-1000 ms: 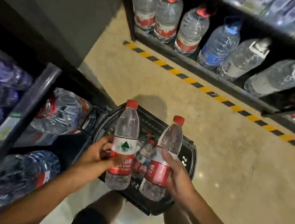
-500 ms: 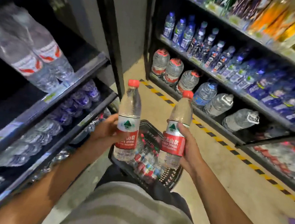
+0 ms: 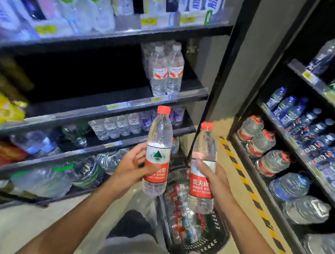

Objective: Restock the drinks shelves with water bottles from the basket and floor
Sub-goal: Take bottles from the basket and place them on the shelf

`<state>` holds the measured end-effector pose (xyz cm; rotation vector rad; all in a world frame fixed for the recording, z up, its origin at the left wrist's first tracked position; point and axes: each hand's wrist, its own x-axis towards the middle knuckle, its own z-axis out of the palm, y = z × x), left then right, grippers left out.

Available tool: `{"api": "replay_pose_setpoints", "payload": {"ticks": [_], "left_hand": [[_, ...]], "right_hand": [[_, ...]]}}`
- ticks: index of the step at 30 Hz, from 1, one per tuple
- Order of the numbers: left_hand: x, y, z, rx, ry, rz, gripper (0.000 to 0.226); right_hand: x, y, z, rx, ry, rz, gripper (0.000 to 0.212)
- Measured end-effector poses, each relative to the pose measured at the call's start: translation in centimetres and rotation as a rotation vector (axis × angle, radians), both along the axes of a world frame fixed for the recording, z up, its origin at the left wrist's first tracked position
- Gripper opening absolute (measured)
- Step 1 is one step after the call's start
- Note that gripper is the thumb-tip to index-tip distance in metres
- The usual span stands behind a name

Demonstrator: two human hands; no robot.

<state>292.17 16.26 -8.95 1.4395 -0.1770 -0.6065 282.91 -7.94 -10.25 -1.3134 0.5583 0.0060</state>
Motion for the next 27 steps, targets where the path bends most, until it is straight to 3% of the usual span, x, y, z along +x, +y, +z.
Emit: {"api": "replay_pose_setpoints", "payload": {"ticks": [12,17,21,27], "left_hand": [[-4.5,14.4,3.2,0.072,-0.093,0.390,0.076],[-1.8,19.7,2.9,0.052,-0.106,0.439,0.104],[1.6,23.6,2.8,0.078,-0.123,0.458,0.086],[6.9,28.8,2.4,0.113,-0.180,0.479,0.082]], "right_hand": [[5.8,13.0,3.3,-0.016,-0.160,0.314,0.072],[9.1,18.1,3.3,-0.232,-0.270,0.394,0.059],[11.9,22.4,3.4,-0.373,-0.405,0.390,0.045],[15.3,27.4,1.9,-0.346,-0.457,0.344,0.060]]}}
